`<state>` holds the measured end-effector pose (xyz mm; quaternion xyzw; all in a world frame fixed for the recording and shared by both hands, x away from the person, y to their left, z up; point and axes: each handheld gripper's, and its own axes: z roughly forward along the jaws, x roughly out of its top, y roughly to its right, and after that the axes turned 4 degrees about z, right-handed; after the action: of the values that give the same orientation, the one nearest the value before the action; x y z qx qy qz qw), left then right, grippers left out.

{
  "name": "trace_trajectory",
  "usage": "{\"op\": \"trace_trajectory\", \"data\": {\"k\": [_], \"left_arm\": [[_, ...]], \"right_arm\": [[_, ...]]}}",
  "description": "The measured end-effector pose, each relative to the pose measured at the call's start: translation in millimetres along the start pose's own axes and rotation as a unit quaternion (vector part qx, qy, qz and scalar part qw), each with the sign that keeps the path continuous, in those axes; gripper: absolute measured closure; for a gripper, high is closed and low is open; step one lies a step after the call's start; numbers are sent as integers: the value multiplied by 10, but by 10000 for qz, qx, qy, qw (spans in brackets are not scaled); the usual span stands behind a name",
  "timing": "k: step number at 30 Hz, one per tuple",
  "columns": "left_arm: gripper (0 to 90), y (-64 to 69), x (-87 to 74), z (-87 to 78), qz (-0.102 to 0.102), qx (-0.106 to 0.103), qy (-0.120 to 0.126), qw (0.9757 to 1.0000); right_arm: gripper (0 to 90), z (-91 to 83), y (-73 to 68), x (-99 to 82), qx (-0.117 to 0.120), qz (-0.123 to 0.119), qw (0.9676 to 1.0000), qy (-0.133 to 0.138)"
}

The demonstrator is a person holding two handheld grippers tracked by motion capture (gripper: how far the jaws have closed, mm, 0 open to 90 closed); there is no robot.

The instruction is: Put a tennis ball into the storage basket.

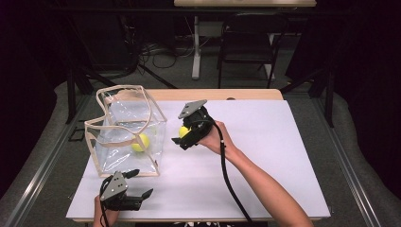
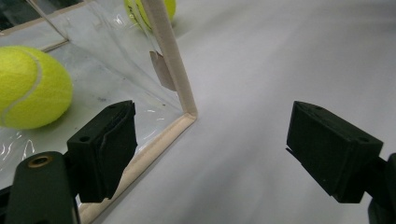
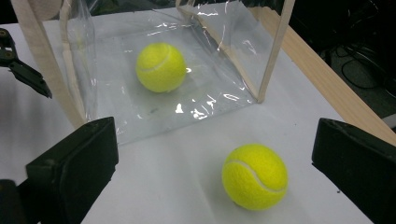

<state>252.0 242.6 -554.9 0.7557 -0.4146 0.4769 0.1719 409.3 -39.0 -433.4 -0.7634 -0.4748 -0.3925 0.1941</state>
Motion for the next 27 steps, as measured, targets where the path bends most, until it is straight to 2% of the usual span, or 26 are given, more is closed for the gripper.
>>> {"op": "trace_trajectory", "data": {"k": [12, 27], "left_arm": [[159, 2, 0, 1, 4, -10, 0, 10000], [159, 5, 3, 4, 23, -13, -10, 10000]], "right_arm": [[1, -4, 25, -128, -136, 4, 9999, -24], [0, 46, 95, -294, -309, 83, 9993, -190]]}}
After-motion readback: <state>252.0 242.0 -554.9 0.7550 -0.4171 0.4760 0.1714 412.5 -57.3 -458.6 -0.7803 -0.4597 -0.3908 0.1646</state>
